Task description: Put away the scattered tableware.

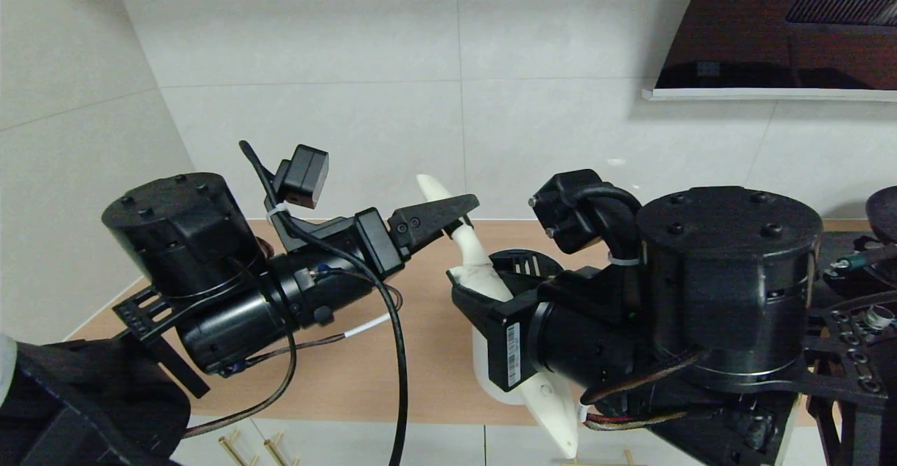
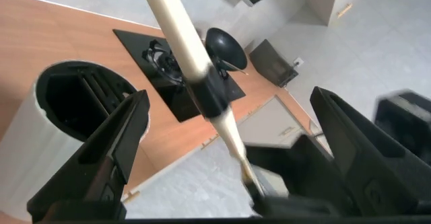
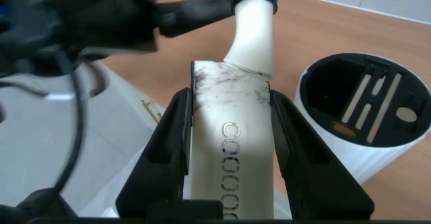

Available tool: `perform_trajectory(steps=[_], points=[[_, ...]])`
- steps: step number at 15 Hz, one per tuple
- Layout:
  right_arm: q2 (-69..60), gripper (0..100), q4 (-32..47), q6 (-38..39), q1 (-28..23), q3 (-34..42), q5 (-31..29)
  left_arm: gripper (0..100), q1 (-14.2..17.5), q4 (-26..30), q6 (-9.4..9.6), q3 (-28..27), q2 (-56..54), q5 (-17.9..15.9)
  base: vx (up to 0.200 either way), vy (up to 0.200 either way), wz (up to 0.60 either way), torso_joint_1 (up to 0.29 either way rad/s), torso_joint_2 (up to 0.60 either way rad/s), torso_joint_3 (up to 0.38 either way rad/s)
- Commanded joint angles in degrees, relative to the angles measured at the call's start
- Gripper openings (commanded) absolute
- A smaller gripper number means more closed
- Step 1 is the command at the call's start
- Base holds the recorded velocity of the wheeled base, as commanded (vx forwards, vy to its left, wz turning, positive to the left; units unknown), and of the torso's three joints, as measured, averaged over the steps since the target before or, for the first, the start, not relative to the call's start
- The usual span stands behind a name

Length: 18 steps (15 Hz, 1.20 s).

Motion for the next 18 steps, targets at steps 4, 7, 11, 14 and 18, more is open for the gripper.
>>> perform_trajectory(steps=[4, 7, 11, 14, 18], points=[[0.9, 0, 0.0, 0.0, 0.5, 0.2, 0.0, 100, -0.7, 0.0, 0.07, -0.6, 1.8, 0.9, 0.0, 0.0, 0.0, 0.0, 0.0, 0.0], [0.9, 0, -0.4, 0.0, 0.8, 0.4, 0.0, 0, -0.8, 0.0, 0.15, -0.6, 1.8, 0.9, 0.0, 0.0, 0.0, 0.0, 0.0, 0.0], [0.8, 0, -0.8, 0.0, 0.8, 0.7, 0.0, 0, -0.8, 0.0, 0.15, -0.6, 2.1, 0.9, 0.0, 0.0, 0.0, 0.0, 0.0, 0.0], [0.3, 0, -2.0, 0.0, 0.8, 1.0, -0.1, 0, -0.8, 0.0, 0.15, -0.6, 2.2, 0.9, 0.0, 0.0, 0.0, 0.0, 0.0, 0.0], [0.0, 0, -2.1, 0.0, 0.7, 1.0, -0.1, 0, -0.8, -0.1, 0.15, -0.6, 2.2, 1.0, 0.0, 0.0, 0.0, 0.0, 0.0, 0.0]])
